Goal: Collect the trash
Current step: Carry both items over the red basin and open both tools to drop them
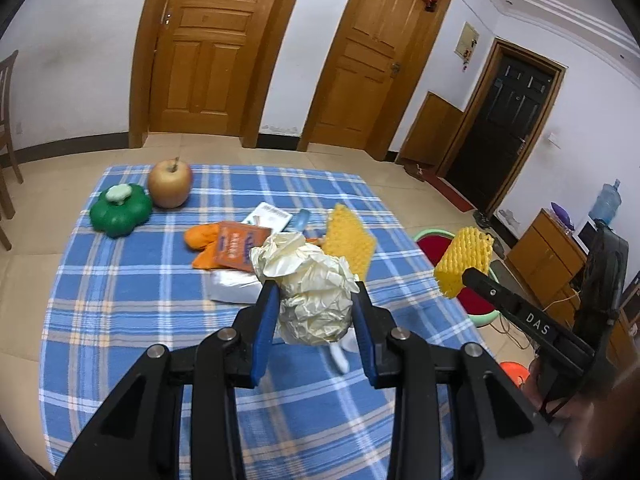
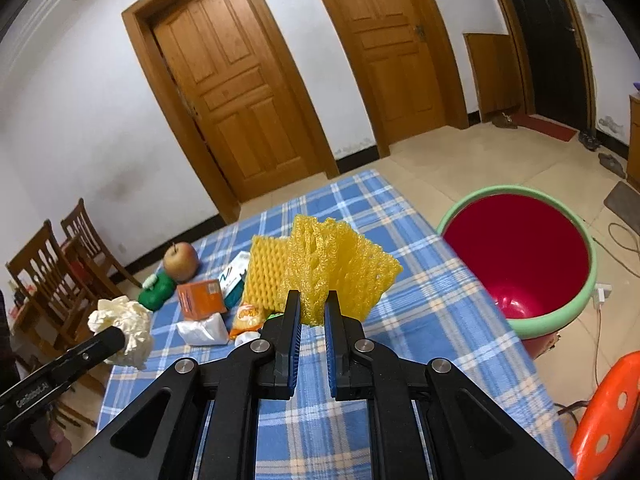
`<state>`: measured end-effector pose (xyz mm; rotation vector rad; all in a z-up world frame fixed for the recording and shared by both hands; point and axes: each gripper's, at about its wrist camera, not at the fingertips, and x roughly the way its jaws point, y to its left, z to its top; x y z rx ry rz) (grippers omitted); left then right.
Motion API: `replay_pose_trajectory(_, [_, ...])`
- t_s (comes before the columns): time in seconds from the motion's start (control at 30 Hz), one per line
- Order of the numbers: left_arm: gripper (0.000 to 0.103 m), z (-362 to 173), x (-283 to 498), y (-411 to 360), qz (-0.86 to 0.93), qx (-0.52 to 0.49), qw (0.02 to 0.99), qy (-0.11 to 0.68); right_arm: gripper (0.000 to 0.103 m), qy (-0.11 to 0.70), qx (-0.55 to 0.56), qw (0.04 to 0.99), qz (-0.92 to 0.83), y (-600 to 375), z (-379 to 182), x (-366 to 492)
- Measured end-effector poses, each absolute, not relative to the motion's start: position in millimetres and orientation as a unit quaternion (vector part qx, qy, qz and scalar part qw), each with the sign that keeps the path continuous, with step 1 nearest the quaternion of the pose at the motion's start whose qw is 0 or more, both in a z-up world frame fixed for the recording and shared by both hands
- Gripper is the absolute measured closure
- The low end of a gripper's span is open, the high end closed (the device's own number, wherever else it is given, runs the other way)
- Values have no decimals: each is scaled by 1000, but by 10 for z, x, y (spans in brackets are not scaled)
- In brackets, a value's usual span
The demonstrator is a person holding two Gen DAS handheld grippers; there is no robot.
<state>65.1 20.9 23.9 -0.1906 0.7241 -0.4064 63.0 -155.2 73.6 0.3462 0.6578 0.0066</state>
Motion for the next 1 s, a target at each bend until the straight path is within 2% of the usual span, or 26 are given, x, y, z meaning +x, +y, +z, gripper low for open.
replay_pose_trajectory(0.33, [67,288,791,-350,-224,-72,904,357,93,302,200,932,-13,-2025,751,481])
replay_pose_trajectory(1.0, [67,44,1274,-1722,-277,-5,880,387,93,301,271,910,-91,-3188,411,478])
